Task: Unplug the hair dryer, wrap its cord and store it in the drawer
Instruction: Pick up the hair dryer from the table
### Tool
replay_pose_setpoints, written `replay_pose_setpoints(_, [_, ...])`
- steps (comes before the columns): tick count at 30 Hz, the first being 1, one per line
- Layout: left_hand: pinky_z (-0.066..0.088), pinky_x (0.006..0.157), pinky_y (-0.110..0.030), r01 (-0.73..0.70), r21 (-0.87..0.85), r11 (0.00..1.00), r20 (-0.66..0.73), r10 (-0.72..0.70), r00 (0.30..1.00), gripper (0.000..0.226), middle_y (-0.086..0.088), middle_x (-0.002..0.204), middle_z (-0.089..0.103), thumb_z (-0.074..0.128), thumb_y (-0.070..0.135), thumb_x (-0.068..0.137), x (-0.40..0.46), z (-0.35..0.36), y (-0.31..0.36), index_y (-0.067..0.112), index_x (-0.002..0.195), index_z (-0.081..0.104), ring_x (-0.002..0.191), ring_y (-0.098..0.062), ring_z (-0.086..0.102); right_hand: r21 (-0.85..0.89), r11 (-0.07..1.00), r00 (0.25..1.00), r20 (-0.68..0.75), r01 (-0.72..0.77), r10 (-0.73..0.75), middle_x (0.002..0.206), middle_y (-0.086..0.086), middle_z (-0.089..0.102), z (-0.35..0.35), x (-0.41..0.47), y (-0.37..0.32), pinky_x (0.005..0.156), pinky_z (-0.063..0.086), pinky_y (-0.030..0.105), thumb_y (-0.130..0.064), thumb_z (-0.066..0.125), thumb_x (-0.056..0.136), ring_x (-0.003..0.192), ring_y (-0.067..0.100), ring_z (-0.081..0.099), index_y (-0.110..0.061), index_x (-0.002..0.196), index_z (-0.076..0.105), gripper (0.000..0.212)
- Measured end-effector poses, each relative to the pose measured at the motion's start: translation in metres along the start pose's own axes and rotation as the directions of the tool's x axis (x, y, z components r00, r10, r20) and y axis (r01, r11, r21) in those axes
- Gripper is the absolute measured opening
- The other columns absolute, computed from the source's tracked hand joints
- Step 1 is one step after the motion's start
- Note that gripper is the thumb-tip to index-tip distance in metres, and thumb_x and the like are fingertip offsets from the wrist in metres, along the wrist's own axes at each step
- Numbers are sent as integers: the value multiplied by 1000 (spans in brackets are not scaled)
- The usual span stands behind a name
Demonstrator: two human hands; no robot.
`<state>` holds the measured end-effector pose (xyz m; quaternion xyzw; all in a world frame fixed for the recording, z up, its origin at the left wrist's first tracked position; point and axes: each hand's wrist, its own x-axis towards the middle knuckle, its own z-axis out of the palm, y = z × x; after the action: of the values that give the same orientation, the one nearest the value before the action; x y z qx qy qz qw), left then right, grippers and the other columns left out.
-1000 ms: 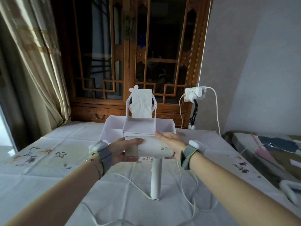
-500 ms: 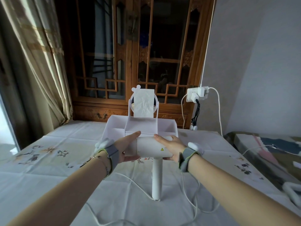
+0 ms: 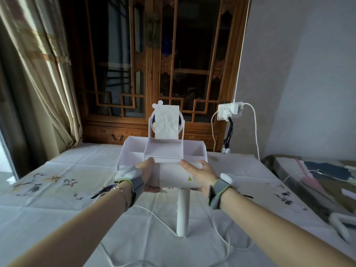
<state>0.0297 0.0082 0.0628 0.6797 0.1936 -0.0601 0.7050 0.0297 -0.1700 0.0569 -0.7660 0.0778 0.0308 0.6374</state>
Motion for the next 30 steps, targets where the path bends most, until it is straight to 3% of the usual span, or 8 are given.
replay_pose_setpoints(3, [54,38,-36,-35,9,999,-28,35,999,29,-10,83,54,45,35,90,0,1,-1,11,105,48,63,-32,59,5,1000,1000,3,-8,8,110,5,59,-1,1,1,82,58,49,-59,76,65,96,20,60,-13,117,51,74])
replay_pose_setpoints(8, [43,26,-25,-79,59,995,-63,83,995,28,-21,94,54,41,32,93,-4,1,1,6,104,47,55,-33,53,5,1000,999,35,-29,29,122,10,58,0,1,-2,79,60,44,-59,74,67,93,19,62,-12,129,48,81])
replay_pose_setpoints(12, [40,25,-24,-164,90,982,-106,173,979,31,-17,80,50,37,32,93,0,1,-3,4,98,49,54,-36,54,8,999,998,35,-45,44,121,9,58,1,1,-3,81,59,44,-59,74,67,99,22,62,-13,127,48,79])
replay_pose_setpoints(16, [44,35,-28,-228,124,966,-162,247,955,42,-22,80,50,36,39,83,5,-2,-10,1,82,53,61,-38,53,26,998,997,52,-53,52,127,6,54,3,0,-5,77,59,40,-59,73,67,103,21,59,-14,133,44,85])
replay_pose_setpoints(19, [55,63,-51,-272,182,945,-201,307,930,40,-20,72,47,31,44,67,2,-2,-11,8,58,46,69,-36,53,19,998,997,45,-57,56,133,4,49,5,1,-6,78,58,40,-59,74,68,111,22,57,-16,142,36,93])
replay_pose_setpoints(20, [55,68,-55,-279,185,942,-211,315,925,41,-19,71,47,32,44,69,-2,-2,-10,7,58,47,70,-36,53,22,998,997,43,-59,58,132,4,50,6,2,-6,77,58,39,-58,74,68,110,22,57,-16,142,36,93])
replay_pose_setpoints(24, [54,63,-53,-316,188,930,-220,354,909,43,-18,75,47,36,35,83,-8,1,-9,-3,74,52,68,-33,49,48,996,996,44,-74,72,129,3,53,5,4,-6,71,58,37,-59,75,65,105,21,60,-17,139,40,92])
replay_pose_setpoints(30, [52,72,-60,-353,202,914,-222,394,892,48,-17,70,45,29,42,67,-7,4,-9,0,73,52,66,-29,47,43,996,996,45,-83,81,125,6,58,2,6,-5,80,58,44,-59,75,66,105,22,61,-17,128,48,80])
